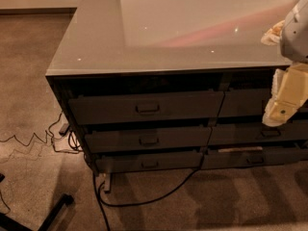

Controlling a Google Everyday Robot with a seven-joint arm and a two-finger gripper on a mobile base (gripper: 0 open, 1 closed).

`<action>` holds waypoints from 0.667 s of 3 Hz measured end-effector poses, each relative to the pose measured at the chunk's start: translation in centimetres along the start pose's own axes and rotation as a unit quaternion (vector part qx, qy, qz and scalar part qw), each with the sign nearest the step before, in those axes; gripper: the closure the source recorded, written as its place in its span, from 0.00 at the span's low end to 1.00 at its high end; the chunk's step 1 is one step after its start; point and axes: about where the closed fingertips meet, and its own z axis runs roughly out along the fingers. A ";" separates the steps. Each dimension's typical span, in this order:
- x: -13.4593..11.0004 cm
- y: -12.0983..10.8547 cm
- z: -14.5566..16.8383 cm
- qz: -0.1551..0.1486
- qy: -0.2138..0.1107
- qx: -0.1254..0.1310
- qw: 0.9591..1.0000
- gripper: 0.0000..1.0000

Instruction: Open top drawer

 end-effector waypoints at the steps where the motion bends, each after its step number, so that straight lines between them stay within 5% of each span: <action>1: 0.0 0.0 0.0 0.000 0.000 0.000 1.000 0.00; 2: -1.0 0.3 0.1 -0.031 0.015 0.003 0.999 0.00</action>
Offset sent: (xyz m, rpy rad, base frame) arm -0.0024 0.0217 -0.0033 -0.1109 0.0111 0.1157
